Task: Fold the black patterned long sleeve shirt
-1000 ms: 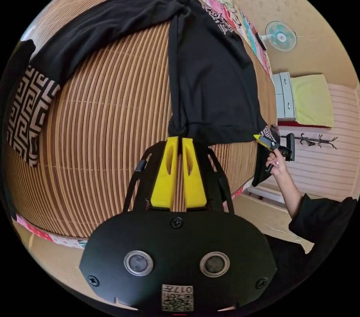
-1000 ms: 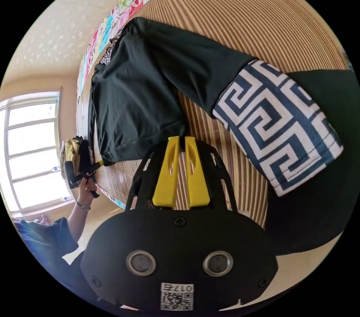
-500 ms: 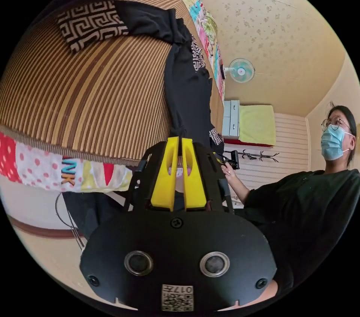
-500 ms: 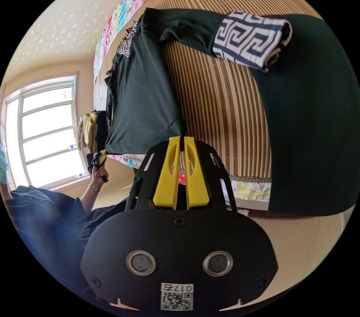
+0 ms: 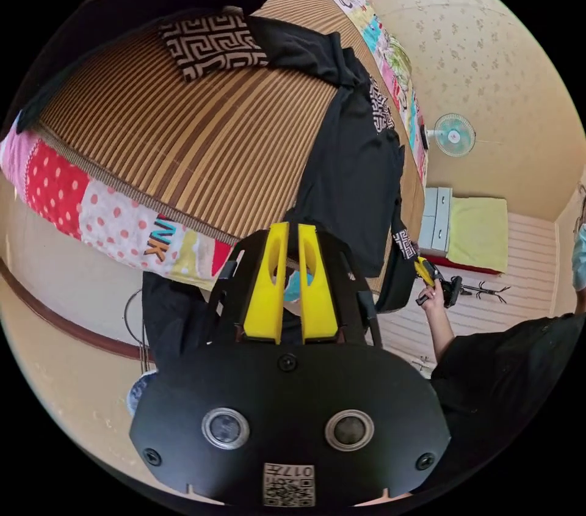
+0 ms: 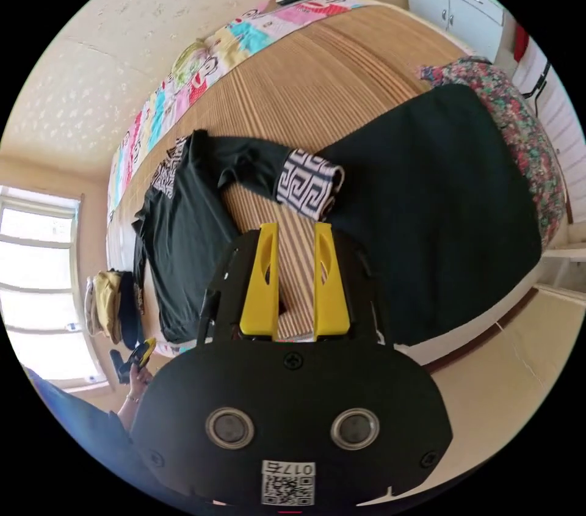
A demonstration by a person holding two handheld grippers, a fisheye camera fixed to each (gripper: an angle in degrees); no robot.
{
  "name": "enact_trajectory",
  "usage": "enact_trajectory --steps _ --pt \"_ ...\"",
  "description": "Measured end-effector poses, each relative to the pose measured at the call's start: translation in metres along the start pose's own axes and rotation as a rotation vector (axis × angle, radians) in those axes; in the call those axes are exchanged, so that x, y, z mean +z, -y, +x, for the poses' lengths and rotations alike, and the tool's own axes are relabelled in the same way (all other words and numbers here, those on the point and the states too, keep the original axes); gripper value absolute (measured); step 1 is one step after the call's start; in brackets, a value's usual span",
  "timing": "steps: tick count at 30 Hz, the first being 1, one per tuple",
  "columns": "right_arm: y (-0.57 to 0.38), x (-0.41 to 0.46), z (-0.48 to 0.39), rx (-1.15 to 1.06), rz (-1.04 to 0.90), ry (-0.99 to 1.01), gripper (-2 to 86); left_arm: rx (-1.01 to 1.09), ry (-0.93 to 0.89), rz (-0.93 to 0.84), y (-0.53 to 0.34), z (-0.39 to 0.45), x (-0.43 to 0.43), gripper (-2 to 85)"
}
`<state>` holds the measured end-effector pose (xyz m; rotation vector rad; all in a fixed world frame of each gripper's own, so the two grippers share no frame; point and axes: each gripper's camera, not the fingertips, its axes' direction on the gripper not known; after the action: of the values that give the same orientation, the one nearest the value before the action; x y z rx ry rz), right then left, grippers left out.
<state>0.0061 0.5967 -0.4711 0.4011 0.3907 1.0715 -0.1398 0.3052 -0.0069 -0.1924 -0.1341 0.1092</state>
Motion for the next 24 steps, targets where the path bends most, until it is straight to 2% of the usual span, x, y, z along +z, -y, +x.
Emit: enact_trajectory --steps 4,9,12,14,16,20,24 --pt "0.022 0.014 0.019 0.024 -0.009 0.010 9.3 0.046 -0.021 -0.022 0.003 0.013 0.009 3.8" --pt "0.026 0.017 0.000 -0.108 -0.046 -0.055 3.7 0.016 -0.068 -0.028 -0.006 0.009 0.017 2.7" --pt "0.022 -0.022 -0.012 -0.118 0.018 0.174 2.3 0.002 -0.081 -0.036 -0.012 0.005 0.020 1.7" --pt "0.021 -0.057 -0.007 -0.034 0.081 0.362 1.9 -0.005 -0.089 -0.047 -0.014 0.002 0.025 1.2" --pt "0.024 -0.076 0.009 0.048 0.122 0.425 1.7 -0.012 -0.097 -0.055 -0.014 0.000 0.031 0.8" --pt "0.051 -0.084 0.079 0.243 0.167 0.345 1.9 -0.011 -0.126 -0.066 -0.007 0.003 0.044 0.2" --pt "0.083 -0.061 0.136 0.308 0.085 0.165 2.4 0.029 -0.111 -0.102 0.002 0.012 0.055 -0.1"
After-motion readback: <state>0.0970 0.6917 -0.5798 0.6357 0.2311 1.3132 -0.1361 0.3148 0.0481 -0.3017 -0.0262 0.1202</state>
